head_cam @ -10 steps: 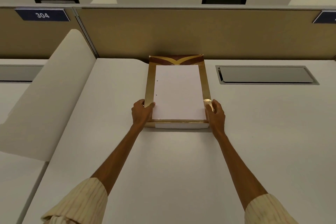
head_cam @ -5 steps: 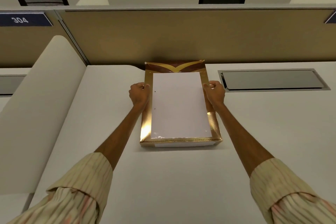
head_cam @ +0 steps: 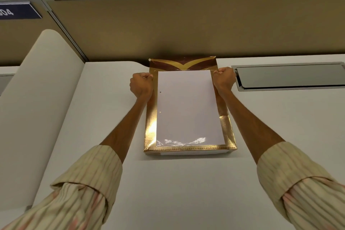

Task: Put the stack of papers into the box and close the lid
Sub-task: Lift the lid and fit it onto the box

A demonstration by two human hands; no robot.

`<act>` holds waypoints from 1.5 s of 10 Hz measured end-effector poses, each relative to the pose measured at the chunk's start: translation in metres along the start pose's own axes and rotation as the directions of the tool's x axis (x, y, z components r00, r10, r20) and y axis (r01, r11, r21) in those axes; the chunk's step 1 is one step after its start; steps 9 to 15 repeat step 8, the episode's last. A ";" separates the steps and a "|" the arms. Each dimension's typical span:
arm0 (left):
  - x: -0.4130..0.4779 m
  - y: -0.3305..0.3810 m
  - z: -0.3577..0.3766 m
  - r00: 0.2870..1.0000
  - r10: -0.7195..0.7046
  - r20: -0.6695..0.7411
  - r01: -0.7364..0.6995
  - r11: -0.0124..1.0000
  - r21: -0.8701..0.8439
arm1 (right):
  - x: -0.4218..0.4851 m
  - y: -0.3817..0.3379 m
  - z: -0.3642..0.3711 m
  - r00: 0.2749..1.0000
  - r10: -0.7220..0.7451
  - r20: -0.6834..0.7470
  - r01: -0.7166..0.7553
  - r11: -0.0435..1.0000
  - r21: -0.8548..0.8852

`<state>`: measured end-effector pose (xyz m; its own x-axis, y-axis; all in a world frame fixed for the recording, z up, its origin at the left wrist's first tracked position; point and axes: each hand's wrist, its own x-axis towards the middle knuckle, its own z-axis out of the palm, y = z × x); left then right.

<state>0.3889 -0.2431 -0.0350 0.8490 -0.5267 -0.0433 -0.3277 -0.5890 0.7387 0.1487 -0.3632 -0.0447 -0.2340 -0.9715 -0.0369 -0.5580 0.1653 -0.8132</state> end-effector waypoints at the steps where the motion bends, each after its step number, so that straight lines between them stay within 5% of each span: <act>1: -0.001 -0.004 0.000 0.999 0.045 -0.019 -0.044 0.998 0.052 | -0.002 0.000 0.000 1.000 -0.022 -0.011 0.022 1.000 0.004; 3: -0.001 -0.005 -0.010 0.977 0.211 0.012 -0.207 0.943 0.259 | -0.015 0.000 -0.001 0.995 -0.093 -0.029 0.089 0.991 -0.103; 4: -0.005 -0.010 -0.017 0.967 0.250 0.050 -0.250 0.893 0.374 | -0.026 0.001 -0.003 0.983 -0.185 -0.011 0.174 0.942 -0.288; 6: -0.032 -0.010 -0.036 0.940 0.340 0.014 -0.320 0.870 0.375 | -0.049 -0.006 -0.022 0.945 -0.323 0.043 0.309 0.848 -0.431; 8: -0.078 0.031 -0.057 0.828 0.554 -0.082 -0.487 0.784 0.385 | -0.090 -0.032 -0.058 0.854 -0.520 0.013 0.500 0.813 -0.298; 15: -0.078 0.031 -0.057 0.828 0.554 -0.082 -0.487 0.784 0.385 | -0.090 -0.032 -0.058 0.854 -0.520 0.013 0.500 0.813 -0.298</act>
